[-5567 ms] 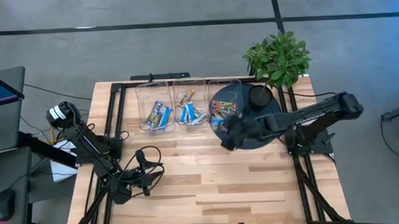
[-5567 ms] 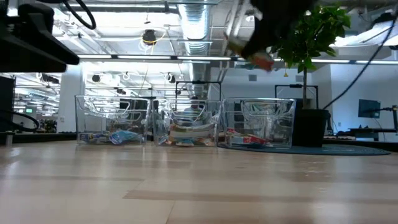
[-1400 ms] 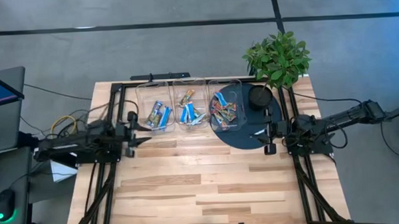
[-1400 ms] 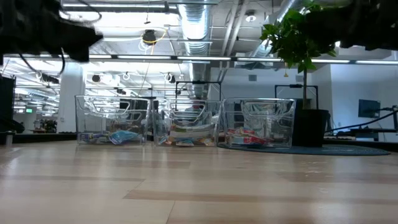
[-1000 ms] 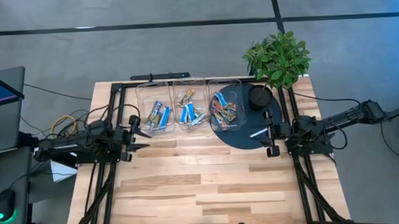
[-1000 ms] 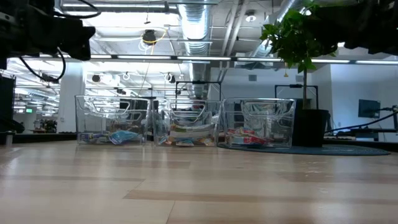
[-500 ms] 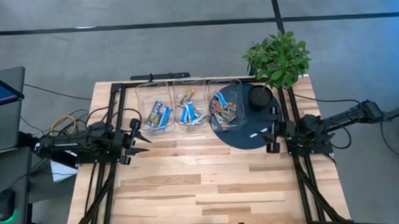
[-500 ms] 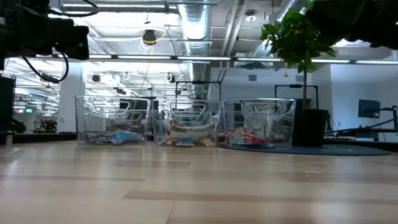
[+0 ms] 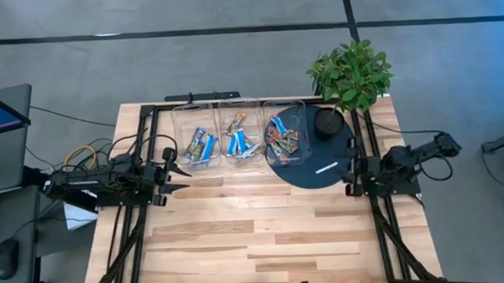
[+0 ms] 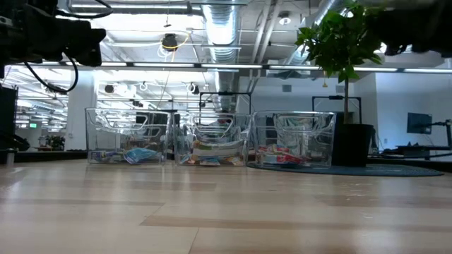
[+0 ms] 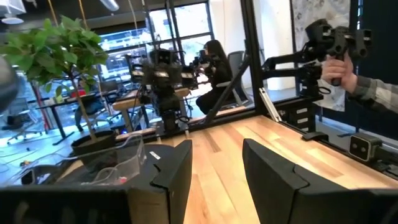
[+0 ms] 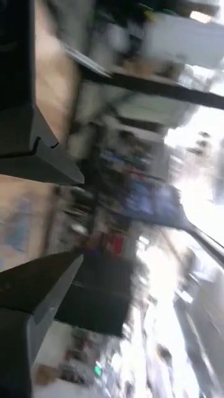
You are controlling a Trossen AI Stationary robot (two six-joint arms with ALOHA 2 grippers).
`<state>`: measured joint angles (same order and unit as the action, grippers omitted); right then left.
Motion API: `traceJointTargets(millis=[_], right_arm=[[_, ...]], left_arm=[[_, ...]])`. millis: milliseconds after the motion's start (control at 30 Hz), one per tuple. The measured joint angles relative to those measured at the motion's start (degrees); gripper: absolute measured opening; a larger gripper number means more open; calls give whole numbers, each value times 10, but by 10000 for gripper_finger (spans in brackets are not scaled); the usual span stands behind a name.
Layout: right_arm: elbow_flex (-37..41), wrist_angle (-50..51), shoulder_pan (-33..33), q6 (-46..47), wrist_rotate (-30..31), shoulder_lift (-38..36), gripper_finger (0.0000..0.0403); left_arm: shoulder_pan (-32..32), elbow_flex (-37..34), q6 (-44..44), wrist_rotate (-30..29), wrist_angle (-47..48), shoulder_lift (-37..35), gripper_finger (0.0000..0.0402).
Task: Pick and place Granola Bars by type
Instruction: Return to Home Position
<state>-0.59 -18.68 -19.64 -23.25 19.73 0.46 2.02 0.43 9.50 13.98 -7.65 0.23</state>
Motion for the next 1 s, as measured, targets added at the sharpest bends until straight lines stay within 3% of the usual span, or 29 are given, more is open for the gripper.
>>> traceJointTargets(millis=[233,433,567,767,1000], right_arm=[[-56,158,-13,23,-3,-3,180],[-35,141,26,40,-101,-2,180],[1,95,81,67,-113,-3,176],[2,94,143,88,-239,-3,176],[2,126,157,113,-207,-3,177]], left_arm=[[1,0,14,1,-6,0,138],[1,-1,31,6,-5,1,139],[1,-1,31,6,-3,1,139],[1,-1,31,7,25,1,139],[1,-1,30,3,34,1,139]])
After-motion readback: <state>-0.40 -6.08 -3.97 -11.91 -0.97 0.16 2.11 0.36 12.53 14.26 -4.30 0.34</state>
